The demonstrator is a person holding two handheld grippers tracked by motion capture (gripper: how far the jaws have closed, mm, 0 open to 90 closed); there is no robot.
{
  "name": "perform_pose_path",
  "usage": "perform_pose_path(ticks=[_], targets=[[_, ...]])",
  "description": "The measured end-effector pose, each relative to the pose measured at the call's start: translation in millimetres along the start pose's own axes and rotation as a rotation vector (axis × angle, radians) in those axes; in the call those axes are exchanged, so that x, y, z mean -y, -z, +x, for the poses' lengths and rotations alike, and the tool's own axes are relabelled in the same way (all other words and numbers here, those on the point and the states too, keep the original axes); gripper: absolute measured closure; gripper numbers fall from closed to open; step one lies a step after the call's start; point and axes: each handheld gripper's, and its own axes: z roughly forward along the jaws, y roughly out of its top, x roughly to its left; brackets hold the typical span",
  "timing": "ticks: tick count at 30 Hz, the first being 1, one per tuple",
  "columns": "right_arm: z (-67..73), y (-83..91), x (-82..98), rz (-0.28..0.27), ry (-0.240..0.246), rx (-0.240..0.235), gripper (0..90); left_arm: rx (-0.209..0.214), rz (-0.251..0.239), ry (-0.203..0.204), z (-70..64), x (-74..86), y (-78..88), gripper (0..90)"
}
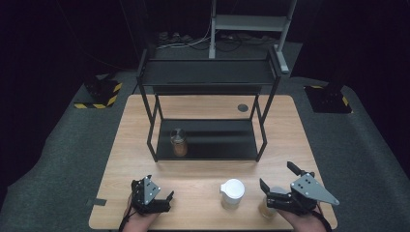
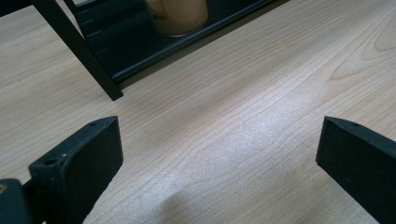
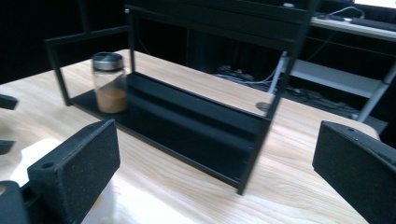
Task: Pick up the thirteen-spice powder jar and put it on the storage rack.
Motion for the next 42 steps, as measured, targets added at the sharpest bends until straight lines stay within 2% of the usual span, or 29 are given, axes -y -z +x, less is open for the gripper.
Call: perform_pose_path(ticks=[10, 19, 31, 42], targets=[[25.5, -13.0, 1.1, 0.016, 0.013, -0.068, 0.0, 0.004, -0.004, 0.003, 0.8, 0.7, 0.4, 0.8], [47.8, -20.5, 9.1, 0.017, 0.010, -0.102, 0.0, 0.002, -0.006, 0.003, 0.4, 1.2, 0.7, 0.8], [75.9, -26.0, 24.5, 0.012, 0.020, -0.101, 0.0, 0.003, -0.005, -0.001, 0.2, 1.1, 0.8, 0.8], [92.0, -31.0, 41.8, 0.008, 0.003, -0.059, 0.4, 0.005, -0.005, -0.004, 0.2, 1.0, 0.6, 0.8]])
